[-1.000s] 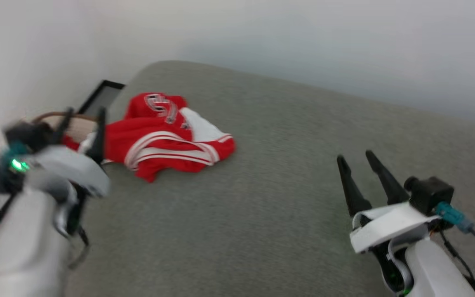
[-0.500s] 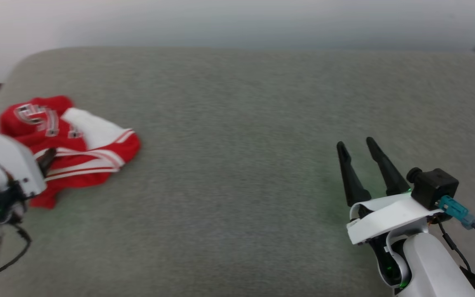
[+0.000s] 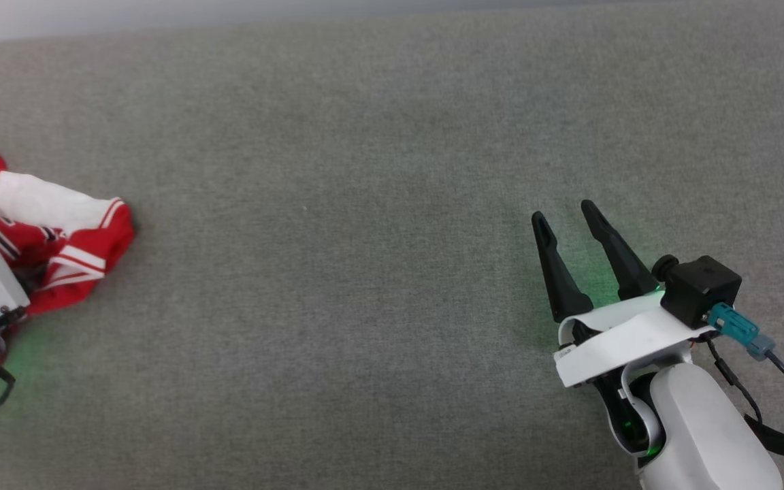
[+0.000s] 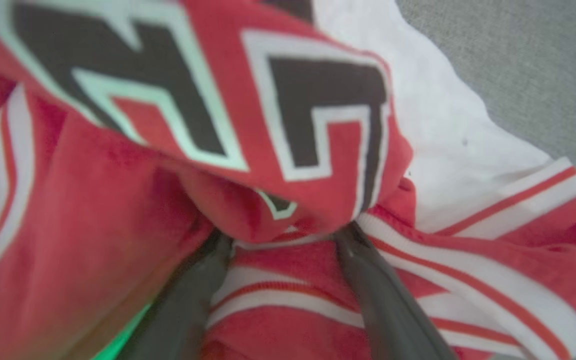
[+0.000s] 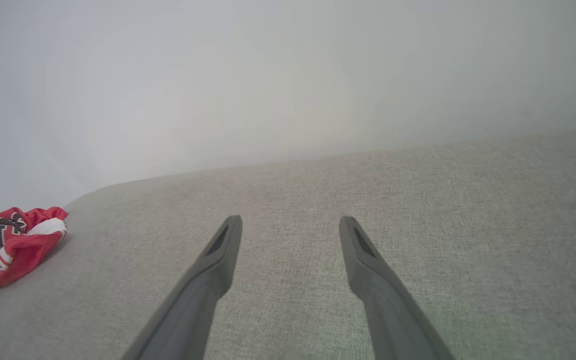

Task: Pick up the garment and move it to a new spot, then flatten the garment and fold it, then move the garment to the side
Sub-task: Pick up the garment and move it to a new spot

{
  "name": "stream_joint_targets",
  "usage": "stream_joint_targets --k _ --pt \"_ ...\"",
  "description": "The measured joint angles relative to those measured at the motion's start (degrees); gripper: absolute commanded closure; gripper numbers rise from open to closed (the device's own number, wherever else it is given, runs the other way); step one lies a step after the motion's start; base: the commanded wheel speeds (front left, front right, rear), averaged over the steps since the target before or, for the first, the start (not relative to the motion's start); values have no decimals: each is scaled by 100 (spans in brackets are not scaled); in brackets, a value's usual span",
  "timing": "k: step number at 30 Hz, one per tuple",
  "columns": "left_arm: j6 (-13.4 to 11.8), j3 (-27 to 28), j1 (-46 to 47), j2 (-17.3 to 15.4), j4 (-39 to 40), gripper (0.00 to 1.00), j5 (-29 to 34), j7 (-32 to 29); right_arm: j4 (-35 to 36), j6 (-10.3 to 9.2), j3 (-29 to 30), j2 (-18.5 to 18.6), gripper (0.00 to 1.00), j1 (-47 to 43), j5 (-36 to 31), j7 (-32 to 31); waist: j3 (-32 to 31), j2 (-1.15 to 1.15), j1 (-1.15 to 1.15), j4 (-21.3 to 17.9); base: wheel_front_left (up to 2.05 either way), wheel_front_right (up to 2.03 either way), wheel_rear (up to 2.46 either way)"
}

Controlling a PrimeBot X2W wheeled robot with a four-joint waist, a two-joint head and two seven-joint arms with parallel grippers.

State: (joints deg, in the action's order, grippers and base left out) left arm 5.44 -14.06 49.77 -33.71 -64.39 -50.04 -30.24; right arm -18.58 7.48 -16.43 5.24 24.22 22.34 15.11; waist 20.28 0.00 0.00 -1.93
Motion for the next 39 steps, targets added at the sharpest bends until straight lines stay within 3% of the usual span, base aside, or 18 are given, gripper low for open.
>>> stream_joint_targets --k 1,2,3,4,5,16,22,28,33,39 --pt "11 26 30 -1 -66 0 -41 -1 0 0 -13 -2 0 9 -1 0 53 0 0 -21 0 0 0" --pt "19 35 54 -2 -113 16 -63 -18 0 0 -20 -2 0 30 -5 1 99 0 0 -42 0 0 0" --pt "36 35 81 -7 -143 51 -78 -45 0 0 -31 -2 0 48 -9 1 136 0 0 -62 0 0 0" --pt "58 37 101 -18 -168 67 -94 -47 0 0 -42 -2 0 59 -12 0 162 0 0 -79 0 0 0" --pt "69 36 114 -25 -179 100 -103 -42 -1 0 -49 0 0 66 -13 0 172 0 0 -92 0 0 0" --pt "189 -252 38 38 -114 100 90 1428 -102 0 -51 -10 0 -53 91 1 -297 0 0 35 0 0 0" --pt "188 -604 57 -54 748 100 16 1934 -143 0 19 -44 0 -298 188 1 -758 0 0 152 0 0 0" --pt "189 -1220 -85 34 2325 100 -527 1712 -100 0 136 -102 0 -469 265 1 -1133 0 0 173 0 0 0" --pt "189 -1661 -155 64 3640 100 -945 1321 42 0 316 -170 0 -517 316 1 -1238 0 0 -28 0 0 0" --pt "189 -2282 -108 444 4612 100 -1103 797 304 0 650 -202 0 -611 411 1 -1169 0 0 -414 0 0 0"
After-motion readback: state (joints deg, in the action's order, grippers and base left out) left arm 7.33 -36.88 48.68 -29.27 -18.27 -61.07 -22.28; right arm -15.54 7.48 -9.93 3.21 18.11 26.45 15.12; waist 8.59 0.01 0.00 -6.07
